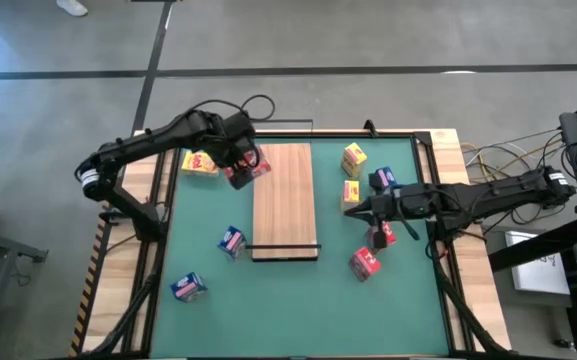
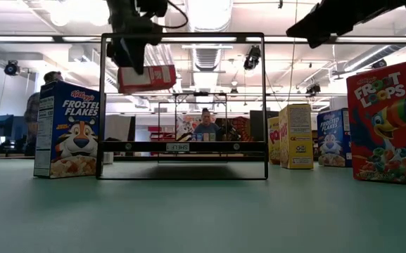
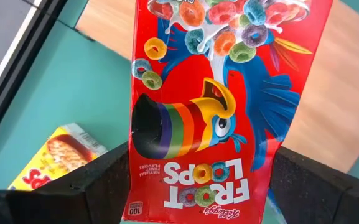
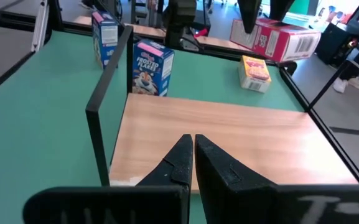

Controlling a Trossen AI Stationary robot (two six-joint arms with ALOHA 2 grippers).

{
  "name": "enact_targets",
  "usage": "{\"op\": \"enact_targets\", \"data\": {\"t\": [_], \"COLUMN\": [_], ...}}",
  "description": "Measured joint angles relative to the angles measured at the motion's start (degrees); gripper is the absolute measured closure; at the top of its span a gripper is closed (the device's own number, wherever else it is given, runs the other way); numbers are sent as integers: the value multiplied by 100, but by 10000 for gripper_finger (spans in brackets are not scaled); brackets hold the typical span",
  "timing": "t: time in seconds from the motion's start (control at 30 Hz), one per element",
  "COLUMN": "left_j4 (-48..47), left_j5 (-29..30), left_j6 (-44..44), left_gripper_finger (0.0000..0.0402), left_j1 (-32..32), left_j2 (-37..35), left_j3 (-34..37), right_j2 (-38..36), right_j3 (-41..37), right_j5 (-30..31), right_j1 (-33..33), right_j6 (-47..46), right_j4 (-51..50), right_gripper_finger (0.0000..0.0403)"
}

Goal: Stack cereal on shelf
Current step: Put the top red cereal box on the shelf

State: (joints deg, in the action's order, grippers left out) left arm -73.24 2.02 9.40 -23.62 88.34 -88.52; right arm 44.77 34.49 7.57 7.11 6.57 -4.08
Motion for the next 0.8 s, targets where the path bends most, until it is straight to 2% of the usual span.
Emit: {"op": "enact_targets", "data": {"t": [0.27, 0.6, 0.8], "left_j4": [-157, -1723, -1656], "left_j5": [-169, 14, -306], "left_j6": [124, -74, -331], "left_gripper_finger": [92, 92, 92], "left_j1": [305, 420, 435], "left_j2": [529, 1741, 2135], "left_j3": [-488, -1810, -2078], "right_j2": [-227, -275, -275], "right_j3": [-92, -130, -130], "right_j5": [-14, -26, -26], "right_j1": [0, 0, 0], "right_j6": [76, 91, 92], "right_j4": [4, -43, -114], "right_gripper_finger": [394, 394, 394]}}
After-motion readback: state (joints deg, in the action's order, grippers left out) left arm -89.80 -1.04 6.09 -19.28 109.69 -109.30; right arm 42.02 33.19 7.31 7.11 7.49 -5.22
